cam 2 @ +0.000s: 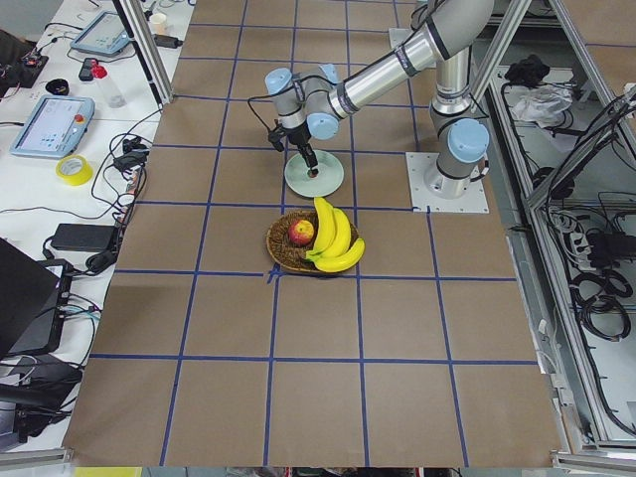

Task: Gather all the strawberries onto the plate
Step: 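Lower the strawberry onto the plate and open the left gripper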

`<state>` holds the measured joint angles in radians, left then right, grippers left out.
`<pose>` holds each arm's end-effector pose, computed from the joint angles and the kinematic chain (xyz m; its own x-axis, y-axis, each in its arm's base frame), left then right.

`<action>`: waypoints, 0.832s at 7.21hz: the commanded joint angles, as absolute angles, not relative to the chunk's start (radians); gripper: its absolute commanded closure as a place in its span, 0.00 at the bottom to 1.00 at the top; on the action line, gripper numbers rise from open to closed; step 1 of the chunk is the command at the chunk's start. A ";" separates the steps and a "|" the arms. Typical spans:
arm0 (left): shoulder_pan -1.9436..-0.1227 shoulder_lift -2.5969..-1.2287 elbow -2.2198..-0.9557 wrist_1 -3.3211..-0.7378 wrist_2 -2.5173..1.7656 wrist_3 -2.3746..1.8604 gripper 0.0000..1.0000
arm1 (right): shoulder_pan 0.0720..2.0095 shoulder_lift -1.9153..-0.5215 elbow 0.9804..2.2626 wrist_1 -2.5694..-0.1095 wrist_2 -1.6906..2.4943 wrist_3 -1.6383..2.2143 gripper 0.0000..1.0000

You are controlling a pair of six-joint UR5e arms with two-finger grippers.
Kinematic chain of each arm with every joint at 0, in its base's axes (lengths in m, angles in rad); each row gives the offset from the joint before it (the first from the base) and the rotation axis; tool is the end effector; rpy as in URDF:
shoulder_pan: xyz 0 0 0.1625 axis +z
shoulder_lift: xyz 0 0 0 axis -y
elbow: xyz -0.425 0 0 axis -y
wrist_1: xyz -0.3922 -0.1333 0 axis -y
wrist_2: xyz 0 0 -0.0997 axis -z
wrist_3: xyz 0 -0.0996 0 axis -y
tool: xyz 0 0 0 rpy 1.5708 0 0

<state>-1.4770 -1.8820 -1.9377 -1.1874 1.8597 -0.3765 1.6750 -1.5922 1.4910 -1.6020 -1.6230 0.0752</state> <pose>-0.0573 -0.5109 0.2007 -0.8618 -0.3571 -0.3603 -0.4371 0.8832 0.1699 0.1787 -0.4771 0.5416 -0.9989 -0.0227 0.0417 -0.0281 0.9904 -0.1355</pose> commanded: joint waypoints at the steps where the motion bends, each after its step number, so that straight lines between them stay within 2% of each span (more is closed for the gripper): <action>1: -1.506 -1.847 -1.928 -1.174 1.807 -0.388 0.00 | 1.674 -1.592 1.491 -1.601 -1.624 0.075 0.00; 4: -1.609 -1.833 -1.924 -1.146 1.606 -0.519 0.00 | 1.674 -1.591 1.491 -1.608 -1.623 0.075 0.00; 6: -1.675 -1.864 -1.928 -1.025 1.510 -0.637 0.00 | 1.674 -1.591 1.491 -1.611 -1.621 0.075 0.00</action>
<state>-1.6312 -1.8448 -1.9263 -1.0874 1.5609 -0.5519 1.6736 -1.5916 1.4910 -1.6079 -1.6220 0.0752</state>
